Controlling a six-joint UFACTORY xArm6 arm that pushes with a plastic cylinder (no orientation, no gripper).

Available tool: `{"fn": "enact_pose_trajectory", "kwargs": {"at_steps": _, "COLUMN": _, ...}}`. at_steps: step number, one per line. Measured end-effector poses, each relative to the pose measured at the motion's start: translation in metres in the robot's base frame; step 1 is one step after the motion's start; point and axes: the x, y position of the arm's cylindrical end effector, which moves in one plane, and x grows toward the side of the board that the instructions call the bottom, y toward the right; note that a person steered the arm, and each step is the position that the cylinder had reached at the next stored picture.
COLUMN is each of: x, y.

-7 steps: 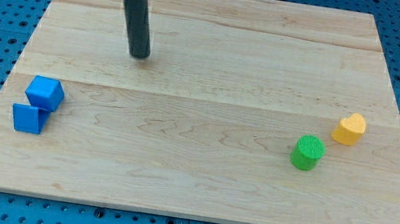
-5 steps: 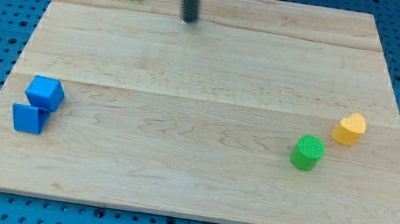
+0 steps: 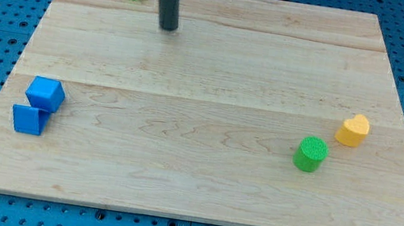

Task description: Point your arm towards center

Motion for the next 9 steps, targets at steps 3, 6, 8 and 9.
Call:
{"fn": "enact_pose_trajectory", "kwargs": {"at_steps": 3, "x": 0.069, "y": 0.038}}
{"fn": "enact_pose_trajectory", "kwargs": {"at_steps": 6, "x": 0.236, "y": 0.148}}
{"fn": "enact_pose_trajectory", "kwargs": {"at_steps": 8, "x": 0.076, "y": 0.009}}
{"fn": "enact_pose_trajectory", "kwargs": {"at_steps": 9, "x": 0.068, "y": 0.031}}
